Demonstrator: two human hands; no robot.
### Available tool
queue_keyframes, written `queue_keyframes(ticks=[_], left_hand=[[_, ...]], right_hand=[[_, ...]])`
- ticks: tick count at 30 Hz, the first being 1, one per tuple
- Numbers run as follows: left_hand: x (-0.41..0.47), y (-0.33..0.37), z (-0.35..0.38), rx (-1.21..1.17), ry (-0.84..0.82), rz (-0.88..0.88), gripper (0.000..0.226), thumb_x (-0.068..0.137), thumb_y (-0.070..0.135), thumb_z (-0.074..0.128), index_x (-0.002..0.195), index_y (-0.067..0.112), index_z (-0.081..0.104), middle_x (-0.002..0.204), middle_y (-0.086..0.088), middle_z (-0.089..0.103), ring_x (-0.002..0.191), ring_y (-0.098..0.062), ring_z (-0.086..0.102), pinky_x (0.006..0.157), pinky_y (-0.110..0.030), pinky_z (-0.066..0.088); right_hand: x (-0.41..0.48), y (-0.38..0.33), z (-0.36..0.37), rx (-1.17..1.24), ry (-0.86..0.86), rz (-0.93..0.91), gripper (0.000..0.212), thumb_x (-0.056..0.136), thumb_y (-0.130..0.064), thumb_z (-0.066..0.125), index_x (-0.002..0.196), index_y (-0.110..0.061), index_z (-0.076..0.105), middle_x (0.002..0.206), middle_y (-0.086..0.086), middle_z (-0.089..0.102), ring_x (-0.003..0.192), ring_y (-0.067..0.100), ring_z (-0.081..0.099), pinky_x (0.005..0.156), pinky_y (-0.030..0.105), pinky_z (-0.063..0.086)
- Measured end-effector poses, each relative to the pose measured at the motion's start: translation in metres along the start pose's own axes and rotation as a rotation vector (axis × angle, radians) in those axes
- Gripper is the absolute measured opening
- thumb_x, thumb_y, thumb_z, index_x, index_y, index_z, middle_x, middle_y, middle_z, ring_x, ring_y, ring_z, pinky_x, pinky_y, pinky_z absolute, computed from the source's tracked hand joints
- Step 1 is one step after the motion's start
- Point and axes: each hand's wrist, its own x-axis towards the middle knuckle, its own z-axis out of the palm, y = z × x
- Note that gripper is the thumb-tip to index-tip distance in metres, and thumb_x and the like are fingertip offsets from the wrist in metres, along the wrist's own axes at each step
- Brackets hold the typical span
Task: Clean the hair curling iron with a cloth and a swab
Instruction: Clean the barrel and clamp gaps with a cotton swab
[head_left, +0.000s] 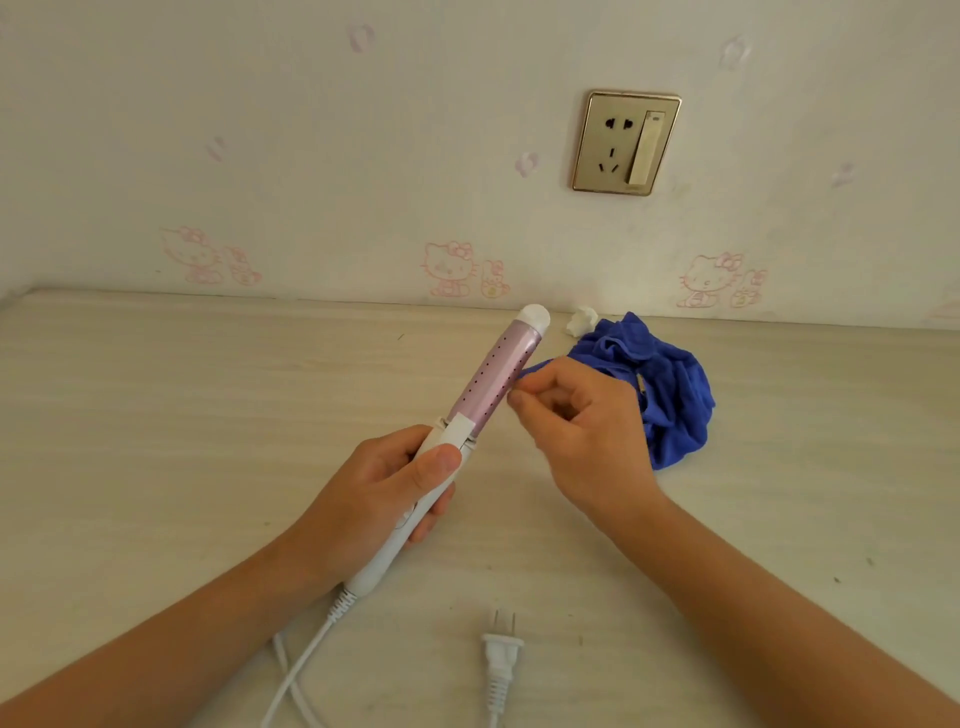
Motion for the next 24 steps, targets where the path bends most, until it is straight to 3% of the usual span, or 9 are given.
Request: queue_keyframes(ticks=[3,5,11,15,18,21,24], left_hand=[[0.0,0.0,-0.002,-0.043,0.019,-0.004,0.061,0.085,0.059,0.063,0.107,0.002,0.067,0.068,-0.008,0.06,0.05,-0.022,0.049,0.046,-0.027,0.041],[-0.001,0.002,-0.001,-0.041,0.026,-0.003,0.061,0.084,0.058,0.064,0.105,0.001,0.067,0.068,-0.008,0.06,0.049,-0.022,0.049,0.046,-0.027,0.041],[0.0,0.0,0.002,0.005,-0.026,0.0,0.063,0.086,0.058,0.064,0.104,-0.002,0.065,0.069,-0.007,0.061,0.051,-0.021,0.049,0.046,-0.026,0.041],[-0.001,-0.001,-0.002,-0.037,0.001,0.0,0.057,0.086,0.058,0.062,0.106,0.005,0.068,0.068,-0.008,0.061,0.05,-0.021,0.05,0.047,-0.027,0.042],[0.001,0.0,-0.004,-0.079,0.011,-0.001,0.052,0.087,0.057,0.061,0.106,0.009,0.071,0.068,-0.009,0.06,0.049,-0.021,0.05,0.046,-0.025,0.042],[0.002,0.0,-0.002,-0.064,-0.008,-0.009,0.054,0.087,0.056,0.062,0.108,0.008,0.071,0.068,-0.008,0.061,0.051,-0.021,0.051,0.047,-0.026,0.043],[0.001,-0.001,0.0,-0.036,-0.034,-0.018,0.056,0.087,0.057,0.063,0.108,0.005,0.069,0.069,-0.008,0.062,0.053,-0.021,0.051,0.048,-0.028,0.043]], right_hand=[[-0.018,-0.005,0.015,-0.023,-0.15,-0.042,0.015,0.091,-0.01,0.073,0.08,-0.02,0.07,0.05,-0.001,0.051,0.043,0.005,0.038,0.049,0.014,0.032],[-0.016,-0.006,0.012,-0.032,-0.165,-0.048,0.017,0.091,-0.009,0.074,0.082,-0.023,0.072,0.053,0.001,0.056,0.045,0.005,0.04,0.051,0.014,0.034],[0.01,-0.006,-0.016,0.05,0.154,0.059,0.015,0.092,-0.01,0.073,0.081,-0.02,0.075,0.057,0.013,0.06,0.05,0.015,0.043,0.049,0.027,0.035],[-0.011,-0.008,0.004,0.035,-0.1,-0.014,0.021,0.092,-0.01,0.073,0.078,-0.025,0.07,0.049,-0.002,0.053,0.044,0.004,0.038,0.047,0.017,0.034],[-0.016,-0.011,0.014,-0.004,-0.2,-0.058,0.018,0.09,-0.012,0.073,0.082,-0.028,0.073,0.052,0.0,0.056,0.046,0.004,0.041,0.049,0.018,0.037],[-0.001,-0.009,-0.002,-0.01,-0.039,-0.023,0.013,0.092,-0.009,0.074,0.081,-0.018,0.074,0.051,0.001,0.055,0.046,0.004,0.04,0.05,0.017,0.036],[0.007,-0.006,-0.015,0.039,0.108,0.04,0.016,0.093,-0.009,0.074,0.08,-0.019,0.075,0.051,0.004,0.056,0.046,0.007,0.04,0.048,0.018,0.035]])
